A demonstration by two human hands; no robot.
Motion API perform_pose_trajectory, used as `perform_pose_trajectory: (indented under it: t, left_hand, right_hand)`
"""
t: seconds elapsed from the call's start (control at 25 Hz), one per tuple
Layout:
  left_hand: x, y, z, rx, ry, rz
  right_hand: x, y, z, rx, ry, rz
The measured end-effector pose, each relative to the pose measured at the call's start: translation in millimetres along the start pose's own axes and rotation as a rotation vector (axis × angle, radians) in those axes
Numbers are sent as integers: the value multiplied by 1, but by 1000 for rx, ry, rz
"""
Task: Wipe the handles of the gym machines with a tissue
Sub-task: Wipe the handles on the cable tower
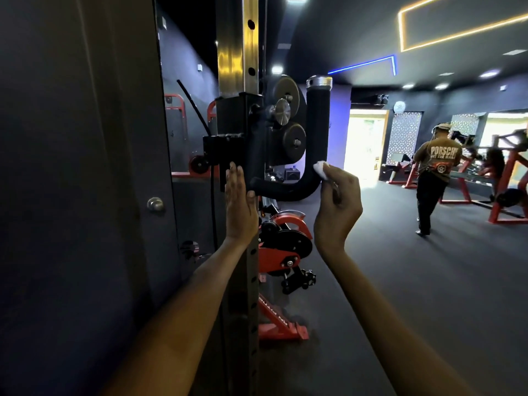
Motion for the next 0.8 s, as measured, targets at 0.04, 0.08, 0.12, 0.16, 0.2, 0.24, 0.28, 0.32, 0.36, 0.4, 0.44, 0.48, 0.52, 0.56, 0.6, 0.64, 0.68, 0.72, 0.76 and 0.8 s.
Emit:
perform_pose_trajectory:
  t: [0.04, 0.08, 0.12, 0.16, 0.2, 0.24, 0.28, 0.32, 0.36, 0.4, 0.44, 0.48, 0.52, 0.56, 0.6, 0.64, 0.68, 0.72, 0.76, 0.8]
  left_hand:
    - [0, 1, 0, -1, -3, -5]
    - [0, 1, -1, -2, -10, -4]
    - [0, 1, -2, -6, -15, -4]
    - [0, 0, -1, -7, -15, -7]
    - [0, 0, -1, -3, -11, -12]
    - [0, 0, -1, 0, -8, -10]
    - [1, -1, -2, -1, -10, -1]
    - [1, -1, -2, -4, -13, 1]
    - [1, -2, -2, -6, -13, -8]
    - [0, -2, -2, -3, -14, -24]
    - [0, -2, -3, 0, -21, -29]
    - [-1, 0, -3, -1, -29, -27]
    - [-1, 0, -4, 3, -37, -23]
    - [-1, -2, -4, 10, -48, -19]
    - [-2, -4, 0, 25, -54, -21]
    - [-3, -4, -1, 54, -58, -26]
    - [-3, -6, -1, 70, -72, -23]
    - [-3, -7, -1, 74, -89, -24]
    - [-3, -8, 0, 76, -98, -40]
    - [-3, -10, 2, 81, -99, -62]
  right_hand:
    - [1, 2, 8, -20, -19, 42]
    - [1, 5, 15, -47, -43, 92]
    - [1, 4, 20, -77, -65, 147]
    - [1, 4, 22, -111, -85, 198]
    - [0, 1, 20, -156, -92, 248]
    - [1, -2, 18, -209, -87, 297]
    - [3, -5, 15, -264, -83, 343]
    - [5, -6, 15, -316, -82, 382]
    - [9, -6, 19, -361, -97, 415]
    - [14, -5, 27, -414, -133, 463]
    - [22, -5, 39, -462, -215, 513]
    - [28, -3, 53, -491, -300, 543]
    - [30, -6, 60, -494, -338, 545]
    - [29, -12, 57, -479, -323, 507]
    - [25, -22, 47, -485, -289, 460]
    - [27, -35, 32, -521, -247, 468]
    - [32, -46, 22, -584, -232, 548]
    - [39, -56, 16, -661, -240, 679]
    - [49, -61, 15, -711, -293, 795]
    - [63, -61, 16, -720, -408, 876]
Point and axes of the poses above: each hand's wrist, its own z-axis away from the middle knuckle, its own x-axis out of the palm, y = z × x, the point moved 7 cm from there along -z, towards the middle knuckle, and after that the axes turned 8 degrees about z, right-handed, at the moved point
